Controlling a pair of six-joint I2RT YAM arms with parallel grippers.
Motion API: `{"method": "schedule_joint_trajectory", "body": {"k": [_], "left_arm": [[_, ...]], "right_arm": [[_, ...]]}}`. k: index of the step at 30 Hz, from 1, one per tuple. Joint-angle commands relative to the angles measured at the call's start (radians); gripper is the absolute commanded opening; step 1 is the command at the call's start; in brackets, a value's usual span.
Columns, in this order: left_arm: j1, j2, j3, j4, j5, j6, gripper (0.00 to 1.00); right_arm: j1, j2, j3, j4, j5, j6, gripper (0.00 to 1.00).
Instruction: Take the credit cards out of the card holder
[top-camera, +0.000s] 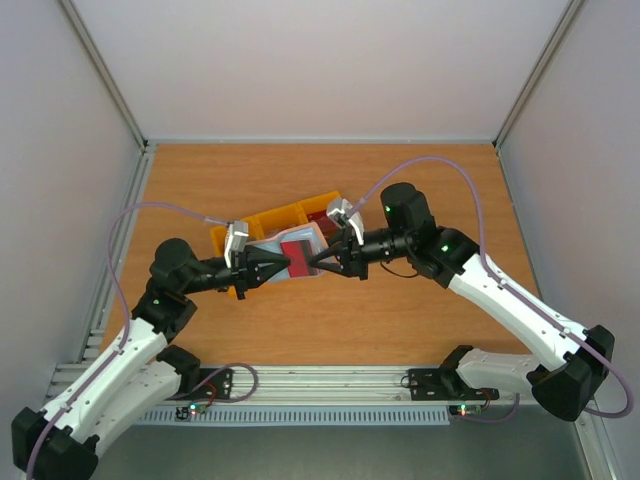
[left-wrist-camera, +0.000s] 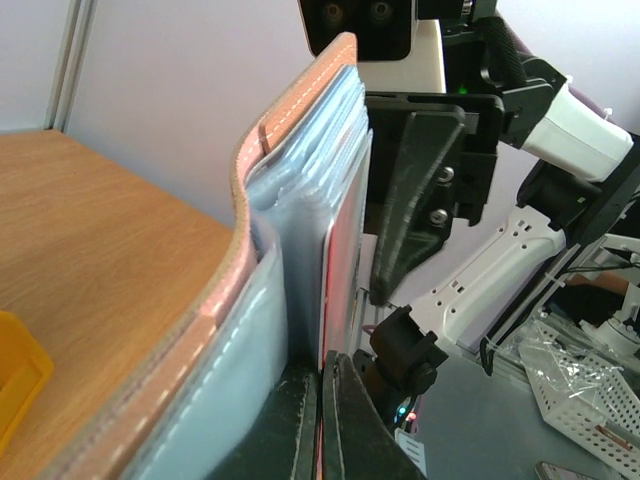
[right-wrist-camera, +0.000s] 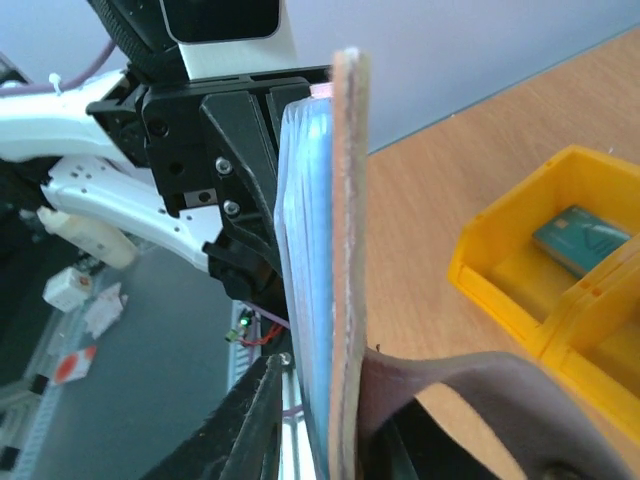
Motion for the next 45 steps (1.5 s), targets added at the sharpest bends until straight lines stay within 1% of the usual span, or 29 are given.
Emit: {"method": "schedule_joint_trajectory", "body": {"k": [1,3,6,8,12,17,20,22,24,26,29,31,33,35,38,41,45], "left_arm": [[-0.005,-0.012,0.022,-0.002,0.013,0.036,0.0],[-0.005,-0.014,0.02,-0.001,0.017,0.037,0.0],[-0.002,-0.018,0.024,-0.019,0.032,0.053,0.0],[0.001,-0.018,0.034,-0.049,0.052,0.08,0.0],[0.003,-0.01,0.039,-0.048,0.089,0.113,0.0],[0.004,0.002,0.032,0.031,0.132,0.131,0.02],[0.004,0.009,0.039,0.028,0.15,0.13,0.07],[0.006,0.006,0.044,0.014,0.153,0.138,0.12],[0.01,0.007,0.042,0.014,0.16,0.141,0.13],[0.011,0.007,0.039,0.025,0.163,0.139,0.12],[0.013,0.006,0.032,0.043,0.167,0.133,0.05],[0.013,0.007,0.032,0.049,0.168,0.132,0.01],[0.013,0.006,0.032,0.049,0.17,0.132,0.0],[0.014,0.004,0.032,0.04,0.167,0.131,0.0],[0.017,-0.005,0.031,0.024,0.158,0.132,0.0],[0.021,-0.01,0.028,0.014,0.153,0.127,0.0],[0.027,-0.011,0.024,0.01,0.155,0.118,0.0]], "right_arm": [[-0.026,-0.042,-0.003,0.024,-0.078,-0.003,0.18],[-0.03,-0.045,0.004,0.0,-0.085,-0.014,0.11],[-0.041,-0.059,0.001,-0.023,-0.069,-0.02,0.03],[-0.043,-0.064,-0.001,-0.022,-0.08,-0.017,0.01],[-0.044,-0.058,-0.001,-0.023,-0.094,-0.017,0.01],[-0.043,-0.022,0.014,-0.012,-0.141,-0.006,0.01],[-0.042,-0.019,0.02,-0.013,-0.151,-0.008,0.01],[-0.043,-0.03,0.014,-0.015,-0.142,-0.017,0.04],[-0.043,-0.039,0.011,-0.021,-0.132,-0.021,0.06],[-0.043,-0.043,0.012,-0.025,-0.132,-0.022,0.08],[-0.043,-0.04,0.015,-0.025,-0.137,-0.019,0.1],[-0.043,-0.04,0.017,-0.025,-0.137,-0.019,0.13],[-0.044,-0.039,0.018,-0.025,-0.135,-0.02,0.16],[-0.043,-0.043,0.017,-0.031,-0.124,-0.024,0.17],[-0.047,-0.054,0.013,-0.054,-0.107,-0.04,0.16],[-0.068,-0.069,0.006,-0.068,-0.108,-0.048,0.12],[-0.089,-0.09,0.006,-0.088,-0.112,-0.059,0.1]]}}
